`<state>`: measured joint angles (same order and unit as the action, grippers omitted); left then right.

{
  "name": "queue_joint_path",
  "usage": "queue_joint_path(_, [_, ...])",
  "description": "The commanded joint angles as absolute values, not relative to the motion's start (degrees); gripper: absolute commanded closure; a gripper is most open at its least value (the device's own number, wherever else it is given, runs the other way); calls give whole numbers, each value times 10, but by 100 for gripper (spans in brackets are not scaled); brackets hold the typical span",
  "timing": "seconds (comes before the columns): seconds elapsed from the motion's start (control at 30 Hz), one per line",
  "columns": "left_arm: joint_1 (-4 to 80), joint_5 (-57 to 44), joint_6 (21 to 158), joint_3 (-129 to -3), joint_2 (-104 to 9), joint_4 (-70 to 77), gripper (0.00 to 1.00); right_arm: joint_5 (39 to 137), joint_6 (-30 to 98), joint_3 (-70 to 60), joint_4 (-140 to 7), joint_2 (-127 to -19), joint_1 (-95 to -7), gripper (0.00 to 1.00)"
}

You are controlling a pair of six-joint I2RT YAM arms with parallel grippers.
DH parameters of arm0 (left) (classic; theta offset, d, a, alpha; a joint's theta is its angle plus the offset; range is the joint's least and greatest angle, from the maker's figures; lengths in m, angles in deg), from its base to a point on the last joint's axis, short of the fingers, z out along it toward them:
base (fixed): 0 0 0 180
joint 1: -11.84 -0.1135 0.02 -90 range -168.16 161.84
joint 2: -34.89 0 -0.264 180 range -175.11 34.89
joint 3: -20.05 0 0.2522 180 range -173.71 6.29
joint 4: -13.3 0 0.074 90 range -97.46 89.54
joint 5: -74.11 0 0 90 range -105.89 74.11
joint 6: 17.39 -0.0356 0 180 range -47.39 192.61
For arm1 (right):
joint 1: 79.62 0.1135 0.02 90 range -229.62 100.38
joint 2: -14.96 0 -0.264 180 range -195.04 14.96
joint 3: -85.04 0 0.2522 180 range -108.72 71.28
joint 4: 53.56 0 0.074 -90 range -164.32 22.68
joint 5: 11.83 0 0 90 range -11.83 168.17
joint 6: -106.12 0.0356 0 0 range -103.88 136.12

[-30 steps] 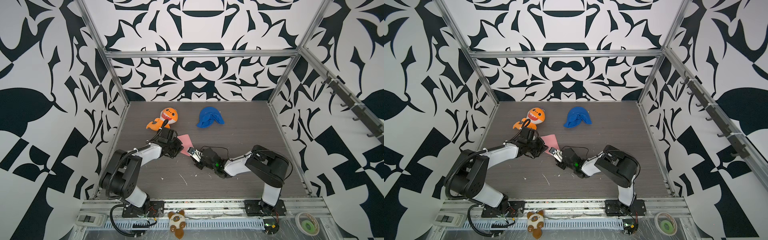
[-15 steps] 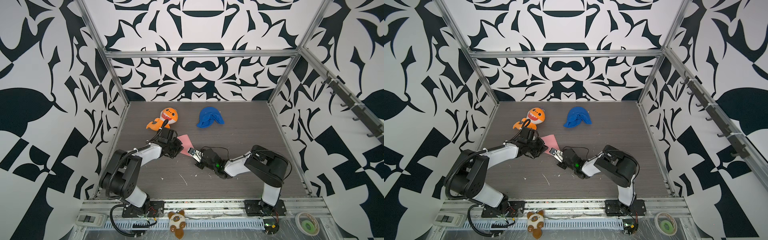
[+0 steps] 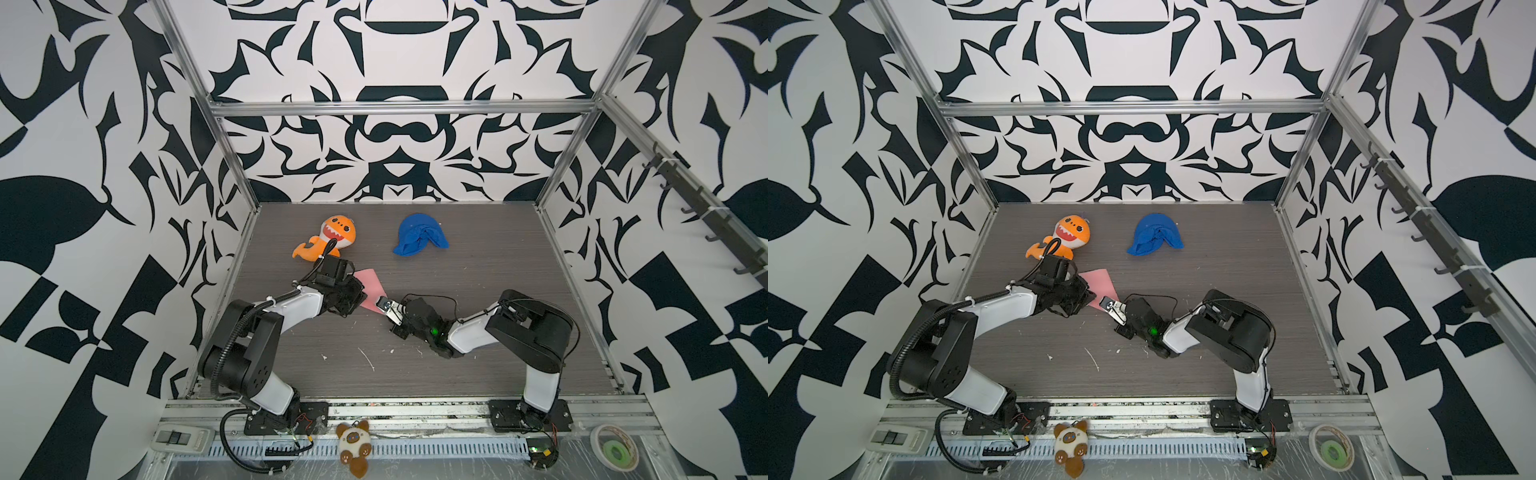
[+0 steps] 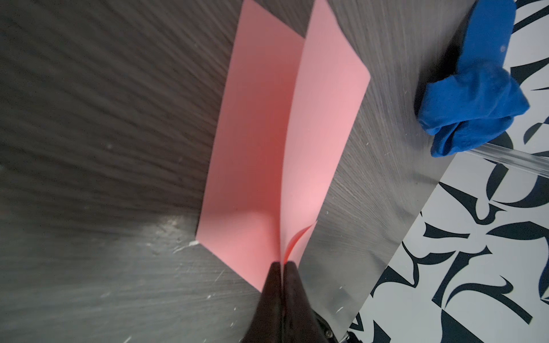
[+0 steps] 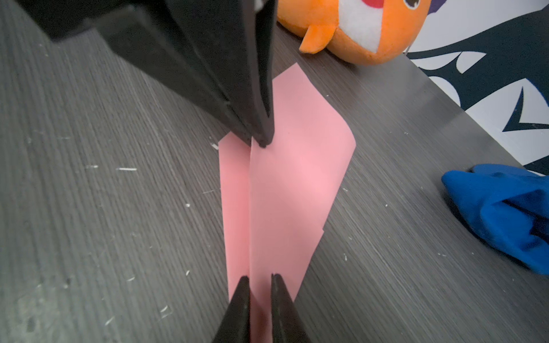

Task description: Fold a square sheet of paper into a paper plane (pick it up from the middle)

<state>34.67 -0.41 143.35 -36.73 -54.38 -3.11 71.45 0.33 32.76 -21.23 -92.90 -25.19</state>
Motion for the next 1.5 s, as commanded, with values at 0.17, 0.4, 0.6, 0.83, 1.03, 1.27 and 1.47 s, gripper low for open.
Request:
queue_joint_path(0.17, [344, 0, 1440, -382, -538, -45, 92, 712, 11, 306, -200, -933, -250, 81])
queue_joint_path(0.4, [345, -1, 1439, -381, -536, -46, 92, 710, 12, 292, -202, -945, -249, 79])
queue_joint_path(0.6, [344, -2, 1440, -381, -535, -49, 91, 706, 17, 293, -202, -943, -250, 87])
queue_joint_path(0.83, [325, -16, 1428, -385, -500, -74, 75, 743, 58, 306, -210, -926, -258, 97])
queue_joint_path(1.03, [295, -29, 1414, -374, -451, -99, 59, 801, 133, 320, -213, -908, -281, 98])
queue_joint_path(1.27, [293, -27, 1417, -325, -413, -48, 58, 895, 236, 316, -231, -900, -312, 99])
queue_joint_path(1.47, [305, -28, 1444, -270, -403, 16, 67, 942, 311, 311, -231, -908, -329, 98])
